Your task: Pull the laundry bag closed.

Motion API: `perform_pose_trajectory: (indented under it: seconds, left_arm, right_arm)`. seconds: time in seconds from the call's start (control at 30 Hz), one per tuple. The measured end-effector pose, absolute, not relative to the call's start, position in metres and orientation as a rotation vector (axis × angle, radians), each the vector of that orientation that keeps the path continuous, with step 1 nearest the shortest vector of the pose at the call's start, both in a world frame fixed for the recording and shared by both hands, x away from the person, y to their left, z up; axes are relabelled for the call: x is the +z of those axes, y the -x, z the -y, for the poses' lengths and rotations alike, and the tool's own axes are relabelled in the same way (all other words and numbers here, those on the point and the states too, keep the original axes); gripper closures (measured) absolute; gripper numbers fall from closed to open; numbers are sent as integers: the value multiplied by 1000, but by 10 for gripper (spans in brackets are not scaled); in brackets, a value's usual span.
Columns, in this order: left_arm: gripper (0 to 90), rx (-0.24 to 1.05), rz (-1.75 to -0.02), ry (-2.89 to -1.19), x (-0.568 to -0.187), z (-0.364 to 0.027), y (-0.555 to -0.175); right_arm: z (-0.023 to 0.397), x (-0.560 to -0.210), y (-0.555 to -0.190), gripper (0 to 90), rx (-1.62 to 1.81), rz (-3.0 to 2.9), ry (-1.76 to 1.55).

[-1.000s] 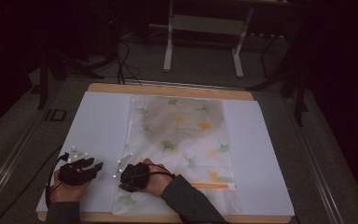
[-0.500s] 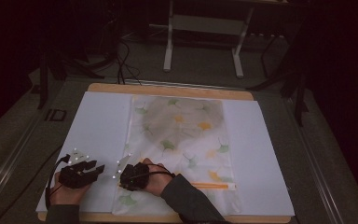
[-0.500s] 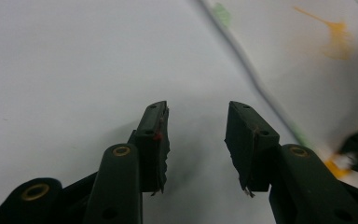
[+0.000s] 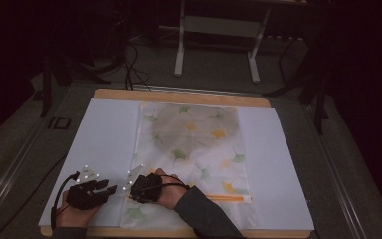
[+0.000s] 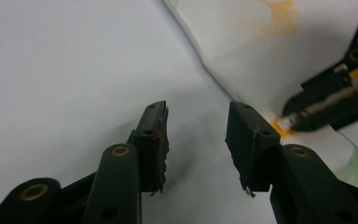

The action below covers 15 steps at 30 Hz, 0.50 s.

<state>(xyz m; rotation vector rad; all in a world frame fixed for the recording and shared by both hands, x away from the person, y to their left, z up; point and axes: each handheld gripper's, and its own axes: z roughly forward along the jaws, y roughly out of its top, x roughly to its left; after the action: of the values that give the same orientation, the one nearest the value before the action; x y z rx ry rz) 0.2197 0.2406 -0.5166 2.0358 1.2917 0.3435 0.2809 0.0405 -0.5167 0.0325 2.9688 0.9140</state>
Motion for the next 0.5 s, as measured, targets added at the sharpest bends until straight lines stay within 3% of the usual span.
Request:
perform_pose_trajectory:
  seconds: [0.5]
  left_arm:
    - [567, 241, -1219, -2051, -518, -225, -205]
  right_arm:
    - [-40, -517, -279, 843, 929, -2951, -37]
